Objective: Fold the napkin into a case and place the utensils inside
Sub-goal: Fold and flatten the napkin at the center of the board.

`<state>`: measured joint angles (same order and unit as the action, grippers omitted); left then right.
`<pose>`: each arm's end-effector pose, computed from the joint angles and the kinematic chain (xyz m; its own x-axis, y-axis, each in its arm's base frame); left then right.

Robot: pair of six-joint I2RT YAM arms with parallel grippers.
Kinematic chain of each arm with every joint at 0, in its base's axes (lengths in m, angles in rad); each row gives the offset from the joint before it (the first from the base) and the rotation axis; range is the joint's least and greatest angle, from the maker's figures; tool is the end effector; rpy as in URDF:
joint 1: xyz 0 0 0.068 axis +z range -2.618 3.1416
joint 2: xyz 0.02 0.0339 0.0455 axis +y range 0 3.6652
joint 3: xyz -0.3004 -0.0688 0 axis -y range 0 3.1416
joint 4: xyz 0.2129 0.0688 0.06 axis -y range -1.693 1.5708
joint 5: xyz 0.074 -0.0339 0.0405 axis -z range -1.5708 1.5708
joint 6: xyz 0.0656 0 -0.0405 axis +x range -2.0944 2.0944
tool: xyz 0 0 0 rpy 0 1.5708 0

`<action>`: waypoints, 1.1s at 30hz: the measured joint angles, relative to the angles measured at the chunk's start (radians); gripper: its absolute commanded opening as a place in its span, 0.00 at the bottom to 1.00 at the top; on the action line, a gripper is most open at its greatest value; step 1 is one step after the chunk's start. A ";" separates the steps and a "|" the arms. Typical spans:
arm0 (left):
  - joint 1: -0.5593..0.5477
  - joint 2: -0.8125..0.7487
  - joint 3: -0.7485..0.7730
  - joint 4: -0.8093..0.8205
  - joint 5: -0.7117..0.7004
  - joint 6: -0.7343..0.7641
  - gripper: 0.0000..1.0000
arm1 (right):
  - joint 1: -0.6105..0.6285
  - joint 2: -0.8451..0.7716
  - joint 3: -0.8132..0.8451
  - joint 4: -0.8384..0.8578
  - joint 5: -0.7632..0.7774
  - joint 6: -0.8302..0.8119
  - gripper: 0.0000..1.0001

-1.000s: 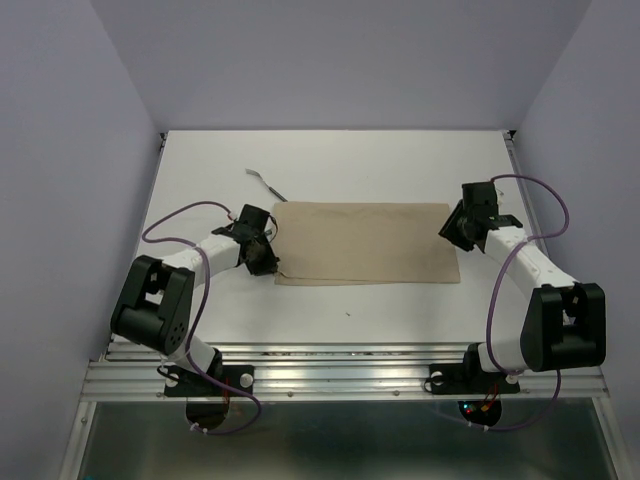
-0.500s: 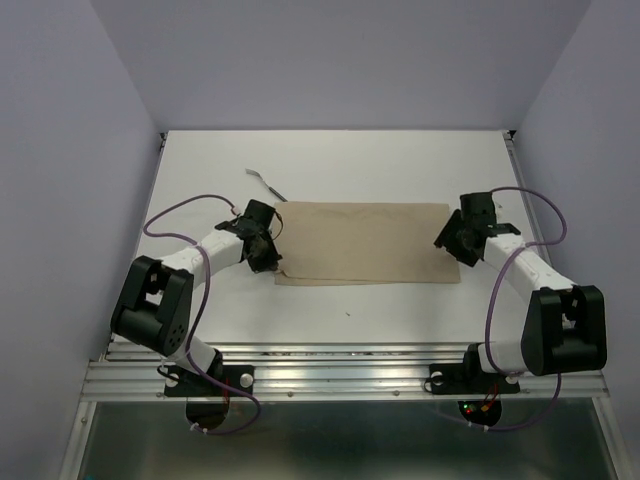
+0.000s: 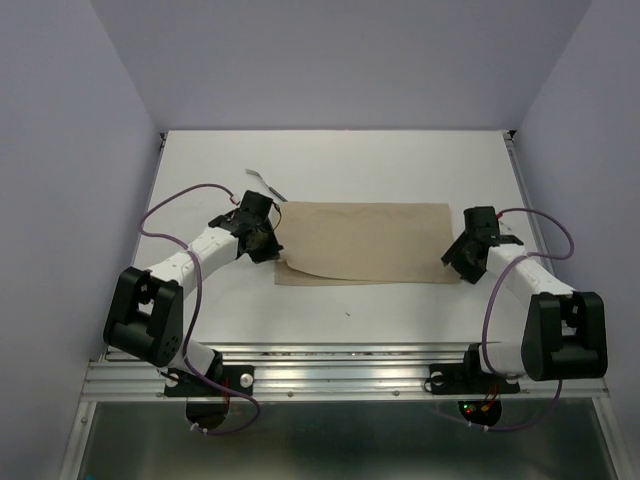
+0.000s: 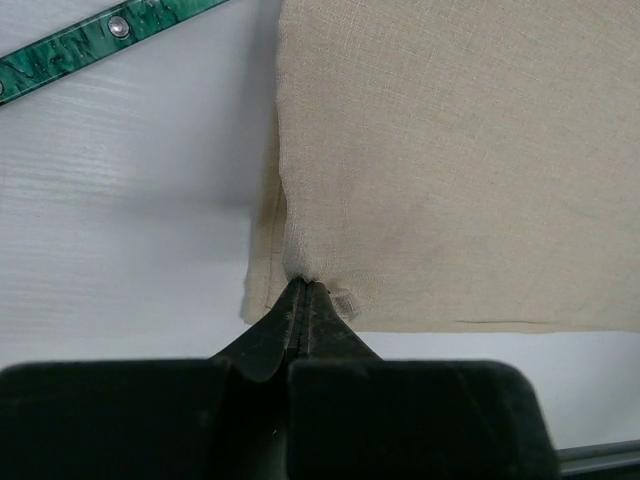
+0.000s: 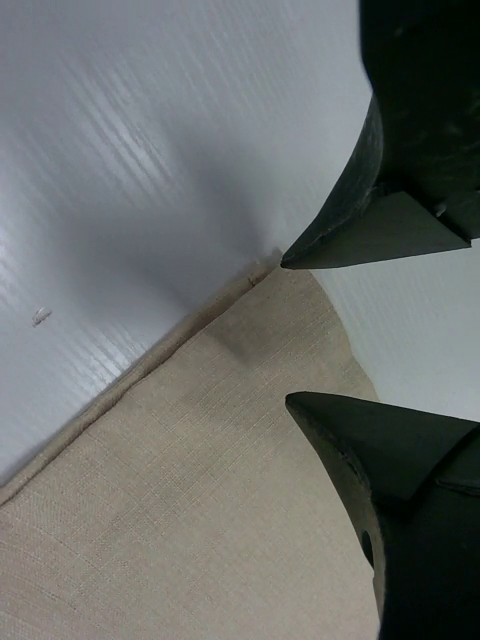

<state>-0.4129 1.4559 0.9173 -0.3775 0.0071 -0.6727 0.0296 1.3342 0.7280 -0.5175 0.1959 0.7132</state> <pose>0.2600 -0.1144 0.2435 -0.8208 -0.3207 -0.4727 -0.1358 0.9134 -0.3838 0.2188 -0.0063 0.2088 -0.6456 0.6229 -0.4418 0.6314 0.7608 0.1501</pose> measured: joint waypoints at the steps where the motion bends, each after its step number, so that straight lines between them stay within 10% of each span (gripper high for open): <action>1: 0.000 0.000 0.000 -0.002 0.004 0.002 0.00 | -0.005 -0.007 -0.008 -0.001 0.001 0.006 0.57; 15: -0.008 0.002 0.002 -0.006 0.019 0.010 0.00 | -0.063 -0.061 -0.097 0.003 -0.017 0.056 0.50; 33: -0.018 0.004 0.002 -0.007 0.019 0.010 0.00 | -0.063 -0.083 -0.121 0.031 -0.020 0.065 0.01</action>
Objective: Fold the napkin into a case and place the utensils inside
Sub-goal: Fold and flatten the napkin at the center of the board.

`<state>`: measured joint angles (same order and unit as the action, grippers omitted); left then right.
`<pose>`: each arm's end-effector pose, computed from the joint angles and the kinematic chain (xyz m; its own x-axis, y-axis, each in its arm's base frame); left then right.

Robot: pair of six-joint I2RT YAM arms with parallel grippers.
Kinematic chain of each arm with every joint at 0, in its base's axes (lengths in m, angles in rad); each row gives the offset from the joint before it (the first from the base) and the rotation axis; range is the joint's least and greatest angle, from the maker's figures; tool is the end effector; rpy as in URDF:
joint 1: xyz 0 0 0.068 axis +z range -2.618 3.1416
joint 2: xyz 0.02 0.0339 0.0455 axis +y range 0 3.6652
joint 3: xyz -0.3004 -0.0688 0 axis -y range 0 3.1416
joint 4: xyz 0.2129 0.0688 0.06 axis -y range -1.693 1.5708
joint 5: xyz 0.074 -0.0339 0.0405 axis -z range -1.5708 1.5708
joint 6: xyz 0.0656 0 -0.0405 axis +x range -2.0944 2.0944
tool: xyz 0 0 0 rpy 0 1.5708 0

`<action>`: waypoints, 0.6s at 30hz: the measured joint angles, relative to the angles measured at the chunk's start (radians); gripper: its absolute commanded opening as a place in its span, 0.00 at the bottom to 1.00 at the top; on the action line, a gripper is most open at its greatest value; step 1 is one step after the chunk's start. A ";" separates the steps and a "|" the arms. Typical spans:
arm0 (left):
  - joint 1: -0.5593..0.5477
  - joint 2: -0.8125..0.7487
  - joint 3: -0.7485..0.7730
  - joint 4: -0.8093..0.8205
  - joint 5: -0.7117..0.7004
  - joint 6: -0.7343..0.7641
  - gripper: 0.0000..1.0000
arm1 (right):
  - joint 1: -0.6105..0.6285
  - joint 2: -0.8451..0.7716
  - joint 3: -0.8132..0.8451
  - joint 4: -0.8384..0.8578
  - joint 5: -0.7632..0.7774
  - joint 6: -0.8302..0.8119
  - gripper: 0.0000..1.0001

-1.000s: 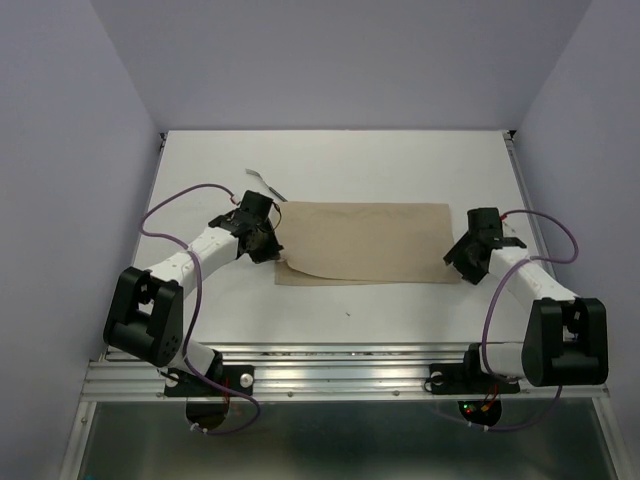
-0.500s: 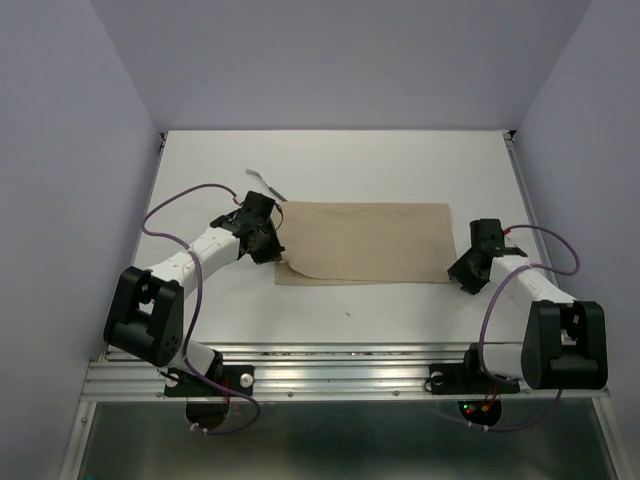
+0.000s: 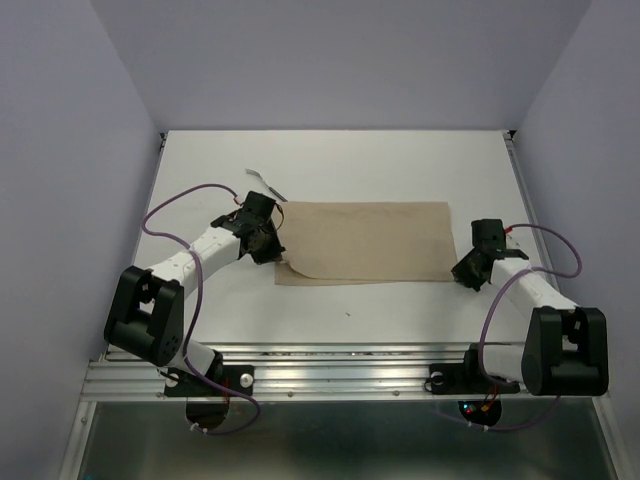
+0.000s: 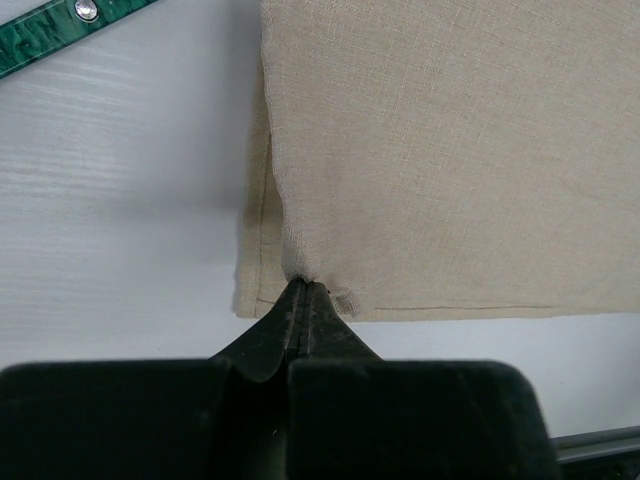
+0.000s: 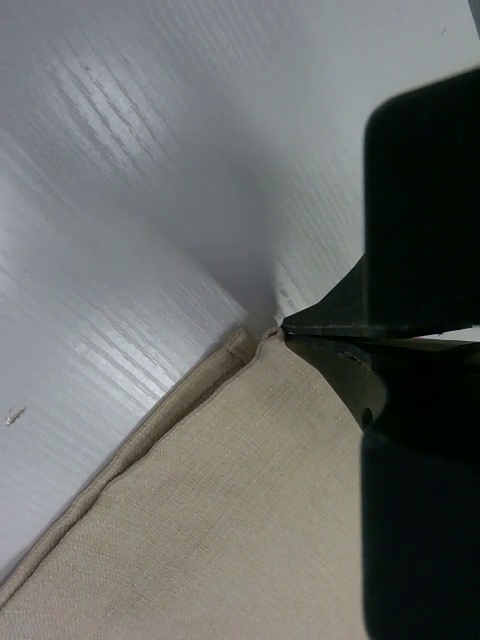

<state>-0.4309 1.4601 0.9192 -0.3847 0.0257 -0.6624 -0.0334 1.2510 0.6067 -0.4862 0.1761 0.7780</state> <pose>0.2575 -0.1202 0.2424 -0.8379 -0.2915 -0.4615 -0.1061 0.9164 -0.3860 0.1904 -0.0179 0.1934 -0.5686 0.7104 -0.4148 0.7111 0.6779 0.1862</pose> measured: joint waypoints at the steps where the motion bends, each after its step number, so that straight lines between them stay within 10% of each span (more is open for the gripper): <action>1: 0.000 0.000 0.000 0.000 0.000 0.000 0.00 | 0.000 -0.004 0.000 0.000 0.000 0.000 0.01; 18: -0.001 0.014 0.037 -0.002 0.000 0.008 0.00 | 0.000 -0.064 0.020 0.008 0.003 -0.024 0.01</action>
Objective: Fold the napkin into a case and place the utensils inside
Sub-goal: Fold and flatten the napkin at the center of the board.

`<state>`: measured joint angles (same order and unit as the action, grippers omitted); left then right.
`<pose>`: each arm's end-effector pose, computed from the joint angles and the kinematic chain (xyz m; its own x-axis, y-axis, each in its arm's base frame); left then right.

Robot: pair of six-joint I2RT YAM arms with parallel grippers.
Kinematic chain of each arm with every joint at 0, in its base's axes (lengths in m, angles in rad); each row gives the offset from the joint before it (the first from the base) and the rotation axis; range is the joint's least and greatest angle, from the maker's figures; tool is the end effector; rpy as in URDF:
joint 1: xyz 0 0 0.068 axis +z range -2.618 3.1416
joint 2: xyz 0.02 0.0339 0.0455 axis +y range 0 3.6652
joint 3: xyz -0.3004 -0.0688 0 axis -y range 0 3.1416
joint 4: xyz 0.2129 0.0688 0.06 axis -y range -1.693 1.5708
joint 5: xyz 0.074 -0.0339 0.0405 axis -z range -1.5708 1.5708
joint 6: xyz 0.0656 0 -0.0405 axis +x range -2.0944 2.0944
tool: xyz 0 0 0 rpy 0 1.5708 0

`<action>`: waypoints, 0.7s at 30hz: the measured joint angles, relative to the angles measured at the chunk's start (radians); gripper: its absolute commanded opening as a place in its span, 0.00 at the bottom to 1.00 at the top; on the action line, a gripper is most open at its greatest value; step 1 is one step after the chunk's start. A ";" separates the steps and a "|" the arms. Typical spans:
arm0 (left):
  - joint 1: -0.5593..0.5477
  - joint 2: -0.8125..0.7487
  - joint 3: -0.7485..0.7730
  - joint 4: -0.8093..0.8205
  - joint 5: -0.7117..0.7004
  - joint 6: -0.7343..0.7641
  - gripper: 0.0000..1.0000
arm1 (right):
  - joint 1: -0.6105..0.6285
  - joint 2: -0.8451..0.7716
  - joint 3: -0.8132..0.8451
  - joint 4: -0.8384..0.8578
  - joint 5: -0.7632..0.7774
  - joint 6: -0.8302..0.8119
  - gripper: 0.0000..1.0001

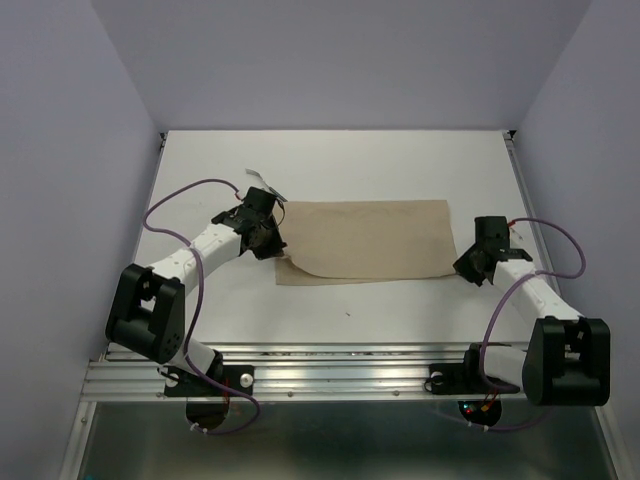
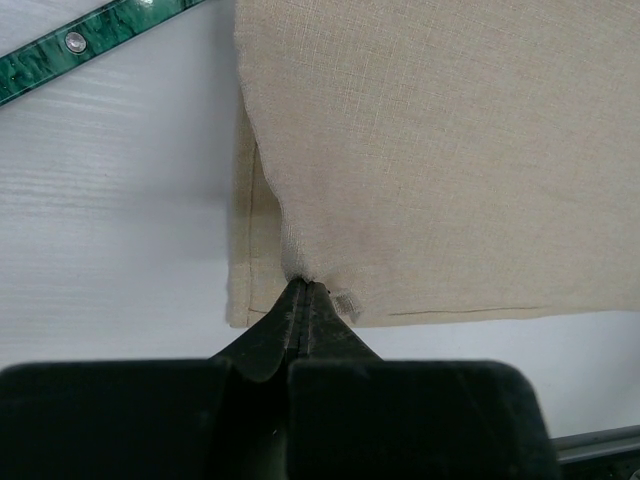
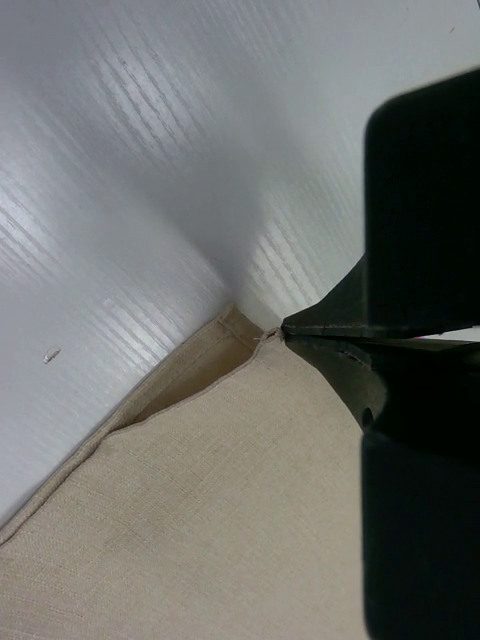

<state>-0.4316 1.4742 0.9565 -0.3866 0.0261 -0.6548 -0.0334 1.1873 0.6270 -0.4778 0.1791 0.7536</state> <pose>0.2645 -0.1237 0.2496 -0.8299 -0.2881 -0.4779 -0.0915 0.9151 -0.3928 0.1897 -0.0180 0.2104 -0.5435 0.6919 -0.4754 0.6790 0.6953 0.2356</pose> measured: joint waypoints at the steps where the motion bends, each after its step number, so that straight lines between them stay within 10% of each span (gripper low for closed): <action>1: 0.000 0.001 0.000 0.000 0.000 0.000 0.00 | 0.000 0.002 0.000 0.000 -0.001 -0.002 0.15; 2: 0.000 0.002 0.000 0.000 0.000 0.000 0.00 | 0.000 0.005 0.000 0.001 -0.002 -0.003 0.31; 5: 0.000 0.009 0.000 0.000 0.003 0.000 0.00 | 0.000 0.016 0.000 0.009 -0.005 -0.014 0.38; 21: -0.002 0.018 0.000 0.001 0.011 0.004 0.00 | 0.000 0.123 -0.003 0.058 -0.014 -0.021 0.28</action>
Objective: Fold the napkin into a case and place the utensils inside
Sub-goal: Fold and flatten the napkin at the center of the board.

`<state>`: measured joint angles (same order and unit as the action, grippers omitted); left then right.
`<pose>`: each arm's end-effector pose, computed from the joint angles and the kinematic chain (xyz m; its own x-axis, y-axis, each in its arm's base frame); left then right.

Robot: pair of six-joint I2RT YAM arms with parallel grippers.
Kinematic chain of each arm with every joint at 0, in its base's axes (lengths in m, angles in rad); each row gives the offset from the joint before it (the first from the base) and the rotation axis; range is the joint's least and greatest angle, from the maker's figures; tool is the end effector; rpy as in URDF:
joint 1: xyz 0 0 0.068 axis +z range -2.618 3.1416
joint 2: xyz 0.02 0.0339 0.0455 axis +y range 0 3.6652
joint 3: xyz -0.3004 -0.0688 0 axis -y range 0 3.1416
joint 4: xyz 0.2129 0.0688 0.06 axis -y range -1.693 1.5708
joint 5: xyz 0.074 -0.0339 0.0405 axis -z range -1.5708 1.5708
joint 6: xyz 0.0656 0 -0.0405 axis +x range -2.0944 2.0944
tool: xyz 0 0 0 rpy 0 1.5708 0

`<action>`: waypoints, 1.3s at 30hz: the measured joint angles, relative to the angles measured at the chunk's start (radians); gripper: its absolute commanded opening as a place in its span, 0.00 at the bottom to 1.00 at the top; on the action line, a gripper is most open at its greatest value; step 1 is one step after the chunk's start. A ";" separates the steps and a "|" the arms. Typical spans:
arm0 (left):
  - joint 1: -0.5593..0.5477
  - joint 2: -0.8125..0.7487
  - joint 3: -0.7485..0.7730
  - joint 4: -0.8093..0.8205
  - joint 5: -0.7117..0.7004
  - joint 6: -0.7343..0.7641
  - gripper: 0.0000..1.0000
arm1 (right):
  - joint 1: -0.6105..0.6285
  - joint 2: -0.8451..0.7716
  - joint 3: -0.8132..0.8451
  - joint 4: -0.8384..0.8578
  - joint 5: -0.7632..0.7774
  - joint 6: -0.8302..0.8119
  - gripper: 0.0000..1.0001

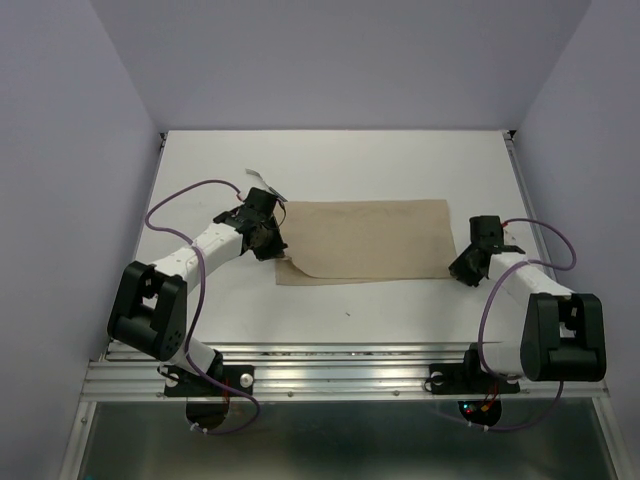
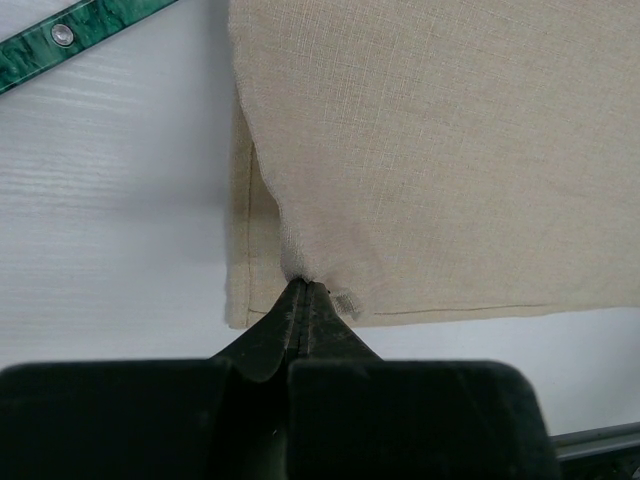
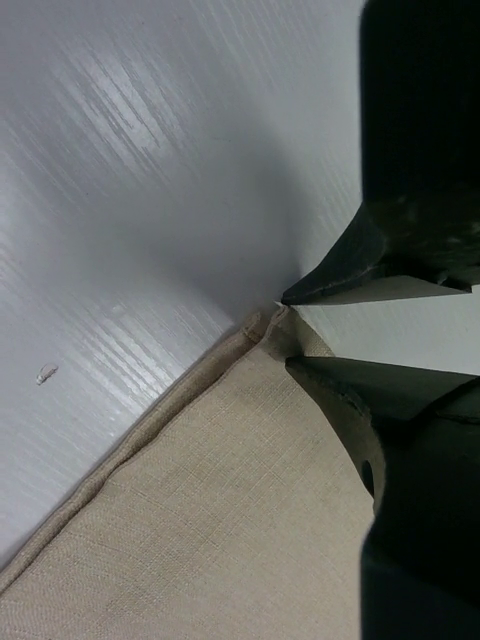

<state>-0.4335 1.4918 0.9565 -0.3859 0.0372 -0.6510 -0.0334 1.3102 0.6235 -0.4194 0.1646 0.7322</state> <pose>0.2662 -0.1259 0.2448 -0.8416 -0.2777 -0.4632 -0.0878 0.9166 -0.3901 0.2070 -0.0177 0.1912 -0.5934 0.6797 -0.4312 0.6764 0.7115 0.1907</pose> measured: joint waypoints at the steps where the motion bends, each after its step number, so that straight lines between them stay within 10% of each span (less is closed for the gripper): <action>1: 0.000 0.000 0.000 0.000 0.000 0.000 0.00 | 0.000 0.002 0.000 0.003 0.001 -0.002 0.25; 7: -0.003 0.002 0.000 0.000 0.000 0.001 0.00 | 0.000 0.003 0.000 0.019 0.005 -0.007 0.01; 39: -0.003 0.038 0.225 -0.068 0.019 0.031 0.00 | 0.000 0.031 0.305 0.017 0.037 -0.055 0.01</action>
<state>-0.4370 1.5295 1.1820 -0.4541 0.0563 -0.6201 -0.0334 1.3411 0.9283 -0.4023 0.2020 0.6773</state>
